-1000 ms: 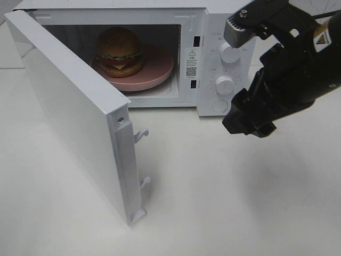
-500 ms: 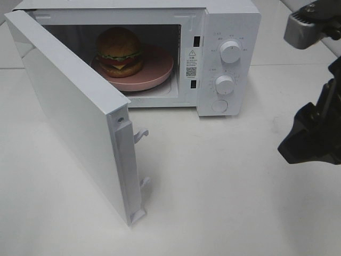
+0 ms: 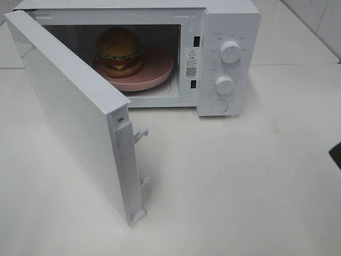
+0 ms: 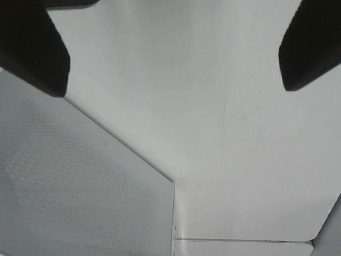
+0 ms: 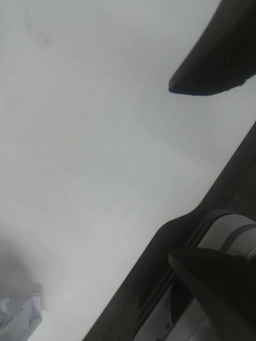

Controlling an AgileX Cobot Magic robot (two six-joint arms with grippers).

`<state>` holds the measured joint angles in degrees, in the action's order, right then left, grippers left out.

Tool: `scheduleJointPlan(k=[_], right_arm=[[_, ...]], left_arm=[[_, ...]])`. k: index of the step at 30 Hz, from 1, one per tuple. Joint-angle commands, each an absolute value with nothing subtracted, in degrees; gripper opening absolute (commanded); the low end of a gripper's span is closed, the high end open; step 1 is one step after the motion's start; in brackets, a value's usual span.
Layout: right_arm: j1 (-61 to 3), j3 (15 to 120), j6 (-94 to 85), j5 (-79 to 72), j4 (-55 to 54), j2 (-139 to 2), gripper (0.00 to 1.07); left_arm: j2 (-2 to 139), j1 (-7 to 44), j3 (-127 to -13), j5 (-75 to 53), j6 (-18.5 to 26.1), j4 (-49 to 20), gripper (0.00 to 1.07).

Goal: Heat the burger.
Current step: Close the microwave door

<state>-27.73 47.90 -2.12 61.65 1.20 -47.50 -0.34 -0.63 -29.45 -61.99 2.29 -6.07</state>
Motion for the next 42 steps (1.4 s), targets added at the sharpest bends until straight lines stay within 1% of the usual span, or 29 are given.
scheduleJointPlan(k=[1,2,4,5,6,8,9,10,12,13,14,22,30,42], right_arm=[[-20.86,44.86,0.00,62.28,1.32,-41.71,0.76],[-20.86,44.86,0.00,62.28,1.32,-41.71,0.76],[-16.84,43.20,0.00,62.28,1.32,-37.07,0.76],[-16.84,43.20,0.00,62.28,1.32,-37.07,0.76],[-14.50,42.11,0.57,62.34,1.26,-33.98,0.76],[-13.29,41.48,1.09,62.28,1.26,-32.20,0.76],[-11.00,40.34,1.20,62.28,1.32,-28.48,0.76],[-11.00,40.34,1.20,62.28,1.32,-28.48,0.76],[-8.14,38.22,1.20,61.13,1.32,-23.09,0.76],[-8.14,38.22,1.20,61.13,1.32,-23.09,0.76],[-7.05,36.61,1.20,59.87,1.32,-19.65,0.76],[-4.81,29.79,2.69,55.29,1.09,-7.10,0.76],[-2.86,28.53,4.76,56.95,1.03,1.83,0.76],[-1.49,28.53,5.04,57.01,0.92,1.78,0.76]], left_arm=[[-1.26,-0.52,-29.51,-61.19,1.95,-6.19,1.00],[-1.26,-0.52,-29.51,-61.19,1.95,-6.19,1.00],[-1.26,-0.52,-29.51,-61.19,1.95,-6.19,1.00],[-1.26,-0.52,-29.51,-61.19,1.95,-6.19,1.00],[-1.26,-0.52,-29.51,-61.19,1.95,-6.19,1.00],[-1.26,-0.52,-29.51,-61.19,1.95,-6.19,1.00],[-1.26,-0.52,-29.51,-61.19,1.95,-6.19,1.00],[-1.26,-0.52,-29.51,-61.19,1.95,-6.19,1.00],[-1.26,-0.52,-29.51,-61.19,1.95,-6.19,1.00],[-1.26,-0.52,-29.51,-61.19,1.95,-6.19,1.00],[-1.26,-0.52,-29.51,-61.19,1.95,-6.19,1.00],[-1.26,-0.52,-29.51,-61.19,1.95,-6.19,1.00],[-1.26,-0.52,-29.51,-61.19,1.95,-6.19,1.00],[-0.97,-0.52,-29.51,-61.19,1.95,-6.19,1.00]])
